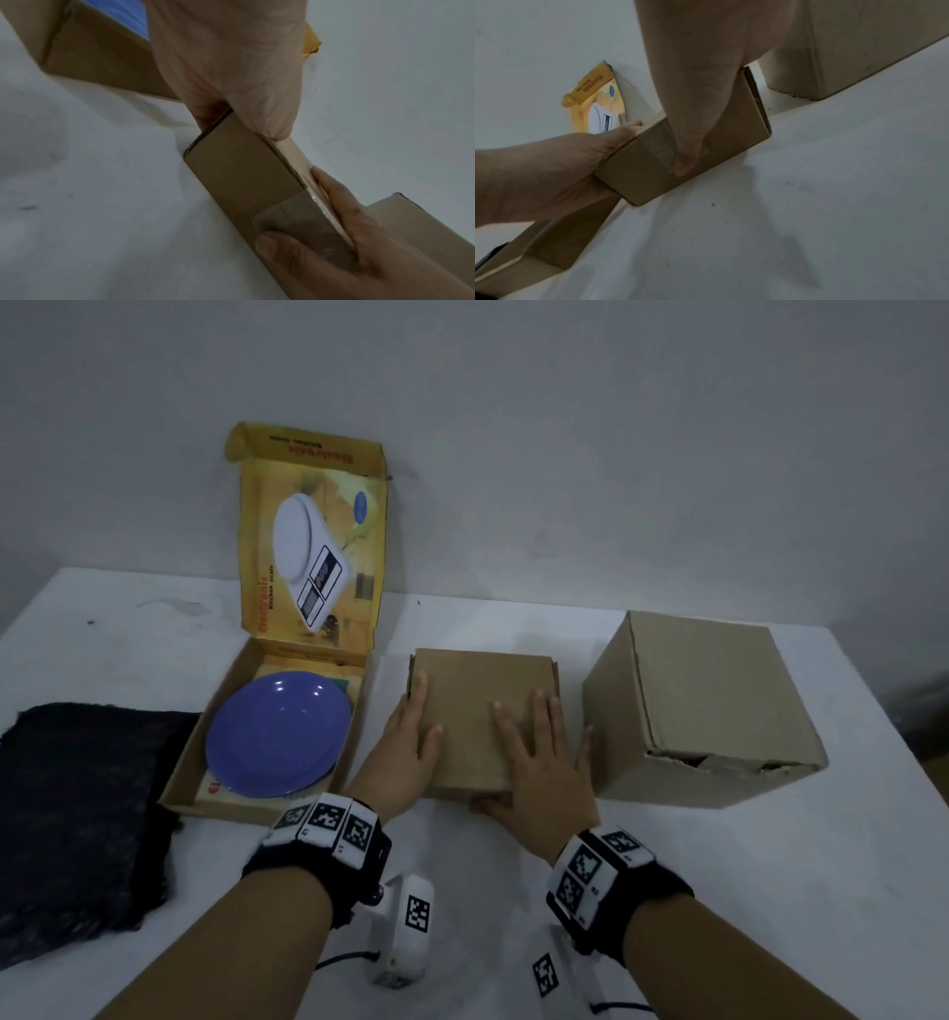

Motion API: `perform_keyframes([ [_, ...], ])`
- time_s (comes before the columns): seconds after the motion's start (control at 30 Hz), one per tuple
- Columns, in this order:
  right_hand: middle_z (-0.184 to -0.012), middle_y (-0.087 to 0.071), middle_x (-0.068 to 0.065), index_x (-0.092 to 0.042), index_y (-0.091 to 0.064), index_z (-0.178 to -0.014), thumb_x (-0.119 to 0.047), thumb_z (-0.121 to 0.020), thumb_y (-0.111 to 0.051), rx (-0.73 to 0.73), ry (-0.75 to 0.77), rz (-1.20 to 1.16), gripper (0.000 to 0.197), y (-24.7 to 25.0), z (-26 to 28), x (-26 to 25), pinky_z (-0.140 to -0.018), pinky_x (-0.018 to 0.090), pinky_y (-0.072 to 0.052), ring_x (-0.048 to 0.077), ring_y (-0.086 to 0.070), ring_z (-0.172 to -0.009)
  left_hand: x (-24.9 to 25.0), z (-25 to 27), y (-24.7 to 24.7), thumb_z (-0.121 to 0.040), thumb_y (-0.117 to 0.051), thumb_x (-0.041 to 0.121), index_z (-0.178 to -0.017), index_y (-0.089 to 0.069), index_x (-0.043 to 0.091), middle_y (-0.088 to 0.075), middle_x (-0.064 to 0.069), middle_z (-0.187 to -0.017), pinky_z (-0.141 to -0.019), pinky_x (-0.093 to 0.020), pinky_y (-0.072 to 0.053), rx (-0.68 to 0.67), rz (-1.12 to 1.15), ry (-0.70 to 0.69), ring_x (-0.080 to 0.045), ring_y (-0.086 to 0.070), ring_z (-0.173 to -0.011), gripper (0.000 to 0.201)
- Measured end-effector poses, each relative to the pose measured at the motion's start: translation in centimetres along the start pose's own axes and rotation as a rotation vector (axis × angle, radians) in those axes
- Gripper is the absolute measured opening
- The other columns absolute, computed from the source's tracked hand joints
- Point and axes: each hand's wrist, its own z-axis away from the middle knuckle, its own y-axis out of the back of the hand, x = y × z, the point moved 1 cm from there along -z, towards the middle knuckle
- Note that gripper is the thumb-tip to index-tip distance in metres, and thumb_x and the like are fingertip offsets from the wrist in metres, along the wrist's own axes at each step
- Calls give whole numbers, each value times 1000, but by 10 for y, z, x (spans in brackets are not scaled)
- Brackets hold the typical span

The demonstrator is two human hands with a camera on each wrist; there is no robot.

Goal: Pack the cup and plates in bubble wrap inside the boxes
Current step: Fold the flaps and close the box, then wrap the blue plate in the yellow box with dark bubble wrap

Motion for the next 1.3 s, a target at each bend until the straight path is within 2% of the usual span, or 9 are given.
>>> perform_keyframes([
  [0.27,-156,20,16,-38,19,-142,-74,-74,-50,-51,31,25,103,4,-7,4,-107,68,2,32,19,-143,7,3,3,-99,-37,38,-150,5,32,-17,0,-158,-112,-37,-31,22,-27,27,-19,-31,-138,67],
  [0.43,-155,24,14,-36,20,-142,-66,-76,-54,-84,1,57,104,11,-4,-2,-106,71,-4,33,16,-144,13,11,17,-98,-40,39,-150,-2,38,-49,-7,-139,-97,-31,-42,-1,-148,90,-24,-53,-116,64],
  [0.57,-152,32,12,-36,23,-144,-60,-74,-57,-313,-89,99,109,31,-11,-11,-106,71,3,30,26,-142,9,22,40,-96,-49,25,-145,-33,30,-58,-9,-128,-93,-32,-48,44,-73,69,-22,-58,-110,51],
  [0.67,-157,19,11,-33,8,-148,-69,-76,-49,-301,-92,22,99,53,-18,-36,-107,67,8,29,22,-143,-7,31,74,-93,-52,16,-126,-58,24,-65,-1,-117,-90,-23,-45,204,-81,26,-14,-59,-106,34],
  [0.77,-159,-9,5,-25,-14,-150,-53,-90,-46,-111,58,-28,74,61,-20,-88,-115,56,6,25,2,-146,-31,40,115,-92,-51,12,-116,-64,20,-65,-1,-116,-90,-21,-41,324,-113,36,-16,-58,-106,29],
  [0.9,-128,-53,-4,-29,-56,-121,-49,-86,-54,-75,221,-248,41,31,-14,-172,-114,57,-9,18,-32,-131,-71,60,170,-88,-53,8,-106,-68,21,-68,-1,-107,-92,-27,-47,395,-92,54,-17,-62,-101,27],
  [1.03,-120,-59,-6,-32,-60,-113,-46,-90,-43,-236,157,-109,32,5,-18,-215,-112,55,4,20,-43,-122,-102,79,216,-88,-55,9,-103,-69,21,-70,3,-100,-87,-27,-48,414,-145,24,-13,-62,-94,24],
  [1.17,-116,-60,-3,-31,-59,-114,-29,-92,-46,-129,108,-28,25,5,-29,-242,-114,53,-5,22,-47,-117,-134,91,252,-89,-55,7,-105,-69,18,-69,-1,-103,-91,-27,-46,448,-119,7,-16,-61,-98,24],
  [1.3,-129,-55,9,-18,-57,-123,-42,-85,-56,-16,456,-219,46,-2,-26,-294,-111,49,-29,30,-48,-123,-159,100,280,-89,-55,7,-110,-67,18,-66,-1,-110,-98,-31,-43,477,-117,29,-19,-57,-106,26],
])
